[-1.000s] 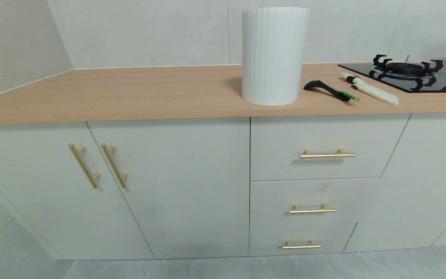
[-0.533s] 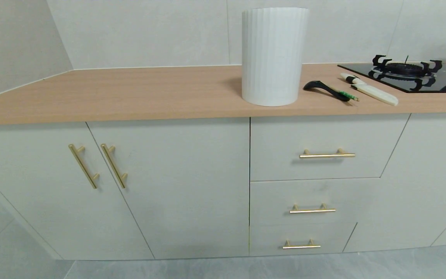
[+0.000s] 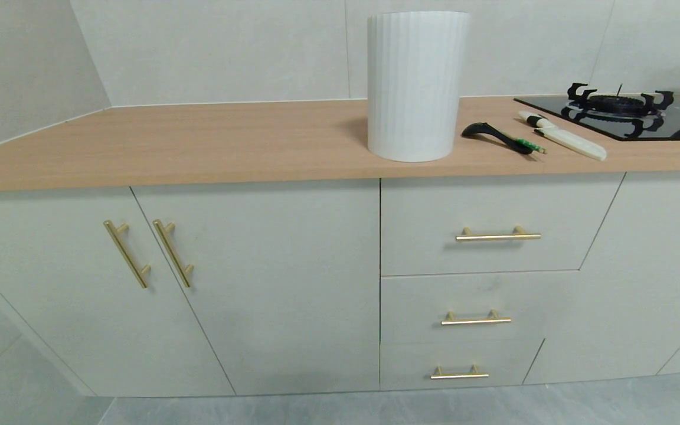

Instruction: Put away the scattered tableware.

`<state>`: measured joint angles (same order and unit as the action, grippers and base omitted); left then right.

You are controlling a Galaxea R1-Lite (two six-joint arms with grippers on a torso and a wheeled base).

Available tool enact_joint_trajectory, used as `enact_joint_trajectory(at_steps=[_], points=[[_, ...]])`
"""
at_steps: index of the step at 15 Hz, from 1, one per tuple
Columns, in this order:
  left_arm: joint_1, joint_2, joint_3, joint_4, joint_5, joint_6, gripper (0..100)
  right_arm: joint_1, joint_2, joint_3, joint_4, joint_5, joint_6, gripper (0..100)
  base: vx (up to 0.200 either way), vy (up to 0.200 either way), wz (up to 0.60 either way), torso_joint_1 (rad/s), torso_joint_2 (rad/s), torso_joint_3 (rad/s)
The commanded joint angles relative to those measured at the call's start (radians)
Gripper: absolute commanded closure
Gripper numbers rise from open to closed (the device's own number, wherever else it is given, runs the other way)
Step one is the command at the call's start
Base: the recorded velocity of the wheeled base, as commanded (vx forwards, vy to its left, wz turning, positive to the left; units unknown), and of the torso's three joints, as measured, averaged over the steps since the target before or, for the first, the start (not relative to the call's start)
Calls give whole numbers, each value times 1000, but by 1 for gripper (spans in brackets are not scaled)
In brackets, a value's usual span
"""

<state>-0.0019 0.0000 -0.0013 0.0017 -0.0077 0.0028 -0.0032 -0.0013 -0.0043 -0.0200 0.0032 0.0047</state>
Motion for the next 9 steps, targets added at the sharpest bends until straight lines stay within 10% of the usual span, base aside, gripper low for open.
enact_joint_trajectory(at_steps=[1, 9], points=[[0, 2, 0, 0, 0, 0, 0, 5, 7, -88, -44, 8, 37, 0, 0, 0, 0, 0, 0, 0], [0, 0, 0, 0, 0, 0, 0, 131, 481, -227, -32, 121, 49, 0, 0, 0, 0, 0, 0, 0]])
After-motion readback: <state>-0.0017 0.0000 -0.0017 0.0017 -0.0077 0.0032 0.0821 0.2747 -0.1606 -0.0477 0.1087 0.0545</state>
